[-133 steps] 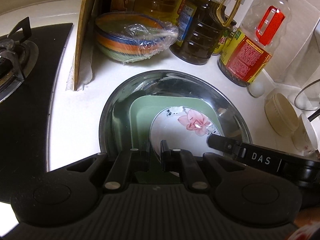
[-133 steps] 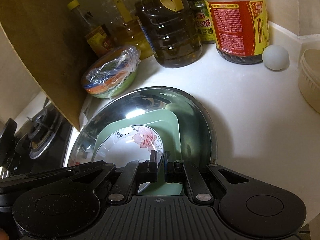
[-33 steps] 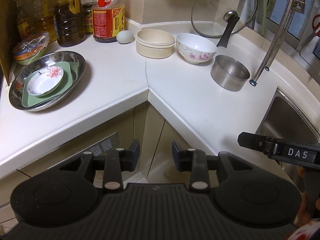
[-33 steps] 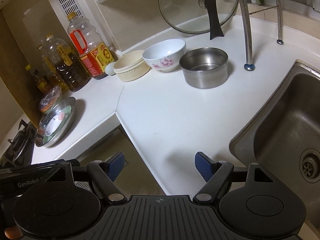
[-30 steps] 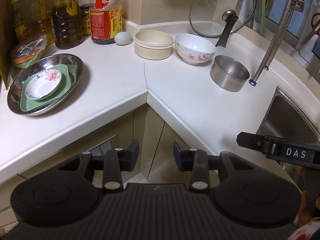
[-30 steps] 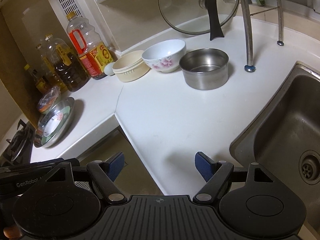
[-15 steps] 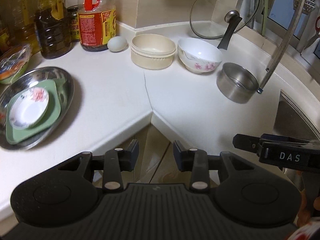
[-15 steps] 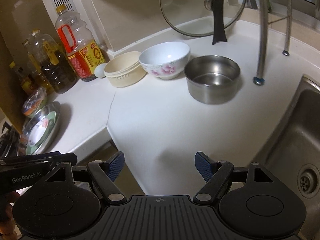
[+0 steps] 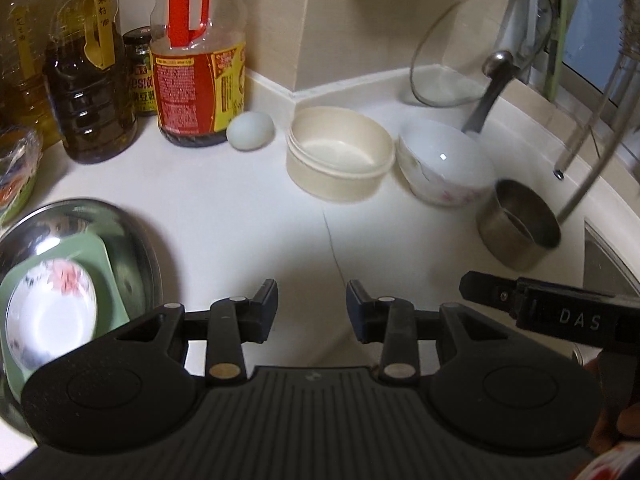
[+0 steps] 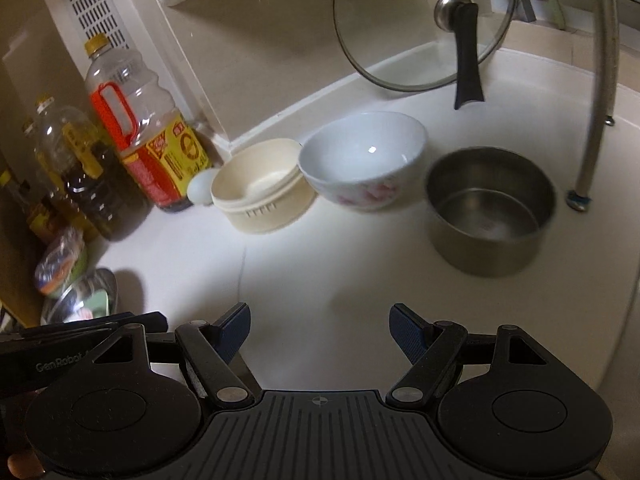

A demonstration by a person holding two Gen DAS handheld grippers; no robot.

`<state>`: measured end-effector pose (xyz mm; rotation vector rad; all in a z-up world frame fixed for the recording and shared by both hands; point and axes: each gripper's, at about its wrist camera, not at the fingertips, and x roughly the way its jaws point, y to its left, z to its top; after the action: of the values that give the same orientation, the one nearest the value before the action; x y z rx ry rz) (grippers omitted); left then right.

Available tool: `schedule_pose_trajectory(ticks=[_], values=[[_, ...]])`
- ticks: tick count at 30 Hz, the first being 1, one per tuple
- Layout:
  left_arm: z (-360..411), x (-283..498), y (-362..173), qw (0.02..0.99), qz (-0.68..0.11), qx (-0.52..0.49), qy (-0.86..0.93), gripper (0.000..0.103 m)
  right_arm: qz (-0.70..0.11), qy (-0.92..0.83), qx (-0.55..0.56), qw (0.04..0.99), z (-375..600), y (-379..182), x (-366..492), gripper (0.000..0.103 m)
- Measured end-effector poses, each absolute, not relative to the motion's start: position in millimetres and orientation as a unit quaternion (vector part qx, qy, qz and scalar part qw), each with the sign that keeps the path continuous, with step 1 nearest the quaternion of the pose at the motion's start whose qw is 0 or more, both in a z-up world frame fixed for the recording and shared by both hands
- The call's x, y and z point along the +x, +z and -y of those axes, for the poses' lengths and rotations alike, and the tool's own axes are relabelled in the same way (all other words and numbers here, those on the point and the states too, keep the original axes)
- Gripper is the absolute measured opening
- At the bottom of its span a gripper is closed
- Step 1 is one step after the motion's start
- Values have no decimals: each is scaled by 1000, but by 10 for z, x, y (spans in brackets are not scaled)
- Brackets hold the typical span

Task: Organize plates and bowls
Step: 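Move both grippers toward the cream bowl beside the white floral bowl, then close both grippers on the rim of the cream bowl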

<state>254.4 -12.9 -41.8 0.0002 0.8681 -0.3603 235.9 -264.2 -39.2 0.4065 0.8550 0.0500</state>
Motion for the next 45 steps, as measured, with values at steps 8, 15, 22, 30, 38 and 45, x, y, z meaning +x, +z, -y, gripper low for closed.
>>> schedule_pose_trajectory(ticks=[8,15,22,30,38,45], values=[[141,2899,-436,889,-418,-1,-187,34,-406,25,198,892,2483,-419,2671,77],[145,3116,-442,888,-418,-3,-194,34,-399,27,198,895,2390,-437,2846,77],[147,3277,-433,889,-414,-5,-196,34,-395,25,198,897,2323,-457,2990,76],[197,3480,-412,893,-406,-12,-194,34,-385,18,230,894,2319,-512,3188,61],[263,3747,-450,895,-404,-26,-190,33,-367,6,312,877,2437,-589,3442,44],[311,3901,-496,892,-409,-30,-190,31,-360,-16,321,876,2407,-640,3593,39]])
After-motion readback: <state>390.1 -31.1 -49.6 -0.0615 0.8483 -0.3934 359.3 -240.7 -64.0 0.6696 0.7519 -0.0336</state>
